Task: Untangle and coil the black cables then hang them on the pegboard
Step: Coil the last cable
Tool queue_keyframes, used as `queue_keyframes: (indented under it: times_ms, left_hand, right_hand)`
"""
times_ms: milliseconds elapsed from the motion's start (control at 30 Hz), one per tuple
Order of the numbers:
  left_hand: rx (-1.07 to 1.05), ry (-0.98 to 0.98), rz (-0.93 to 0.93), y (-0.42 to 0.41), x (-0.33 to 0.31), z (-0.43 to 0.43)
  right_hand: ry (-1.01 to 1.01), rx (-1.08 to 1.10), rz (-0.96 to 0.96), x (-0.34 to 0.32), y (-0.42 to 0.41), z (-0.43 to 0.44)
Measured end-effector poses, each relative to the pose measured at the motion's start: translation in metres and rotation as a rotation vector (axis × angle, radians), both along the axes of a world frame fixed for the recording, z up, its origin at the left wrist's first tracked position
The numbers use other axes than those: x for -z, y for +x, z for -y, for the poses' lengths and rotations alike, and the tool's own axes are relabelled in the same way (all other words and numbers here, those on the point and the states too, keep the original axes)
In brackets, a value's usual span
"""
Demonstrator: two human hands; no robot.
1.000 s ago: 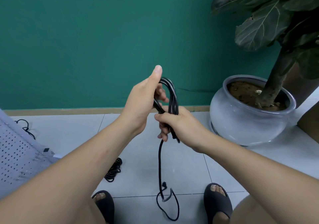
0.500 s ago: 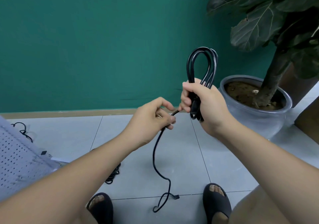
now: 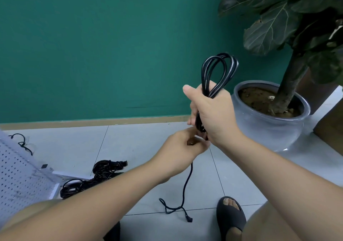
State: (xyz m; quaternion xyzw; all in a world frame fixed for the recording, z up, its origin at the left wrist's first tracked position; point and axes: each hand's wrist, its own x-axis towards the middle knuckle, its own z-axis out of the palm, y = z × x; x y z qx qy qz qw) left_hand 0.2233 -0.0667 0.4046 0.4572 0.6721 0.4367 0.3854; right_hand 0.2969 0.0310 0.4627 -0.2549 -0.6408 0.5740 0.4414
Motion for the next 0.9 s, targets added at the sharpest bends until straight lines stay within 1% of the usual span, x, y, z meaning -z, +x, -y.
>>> queue_keyframes:
  times_ms: [167, 267, 333, 367, 433, 500, 533, 600, 700, 800, 900]
  left_hand:
    - [0.090, -0.115, 0.232, 0.008, -0.005, 0.006]
    - [0.162, -0.138, 0.296, 0.009, -0.012, 0.013]
    - [0.164, -0.138, 0.248, 0.006, -0.016, 0.018]
    - [0.156, -0.140, 0.185, 0.004, -0.018, 0.021]
    - [0.131, -0.127, -0.025, -0.004, -0.020, 0.024]
    - [0.104, -0.066, -0.243, -0.015, -0.026, 0.026]
    - [0.085, -0.025, -0.302, -0.020, -0.031, 0.027]
    - [0.038, 0.062, -0.344, -0.029, -0.042, 0.030]
    - [-0.055, 0.180, -0.295, -0.042, -0.057, 0.035]
    - [-0.129, 0.304, -0.206, -0.055, -0.066, 0.038]
    - [-0.195, 0.407, -0.173, -0.062, -0.074, 0.040]
  right_hand:
    - [0.095, 0.036, 0.096, -0.002, 0.004, -0.007]
    - [0.177, 0.114, 0.161, -0.005, 0.008, -0.016]
    - [0.237, 0.159, 0.236, -0.008, 0.010, -0.024]
    - [0.269, 0.173, 0.286, -0.010, 0.012, -0.027]
    - [0.321, 0.169, 0.389, -0.012, 0.014, -0.033]
    - [0.348, 0.108, 0.493, -0.011, 0.014, -0.037]
    - [0.351, 0.055, 0.534, -0.009, 0.015, -0.039]
    - [0.327, -0.082, 0.573, -0.003, 0.014, -0.041]
    - [0.251, -0.276, 0.554, 0.008, 0.012, -0.041]
    - [0.132, -0.446, 0.487, 0.010, 0.010, -0.028]
    - [0.020, -0.592, 0.449, 0.006, 0.009, -0.012]
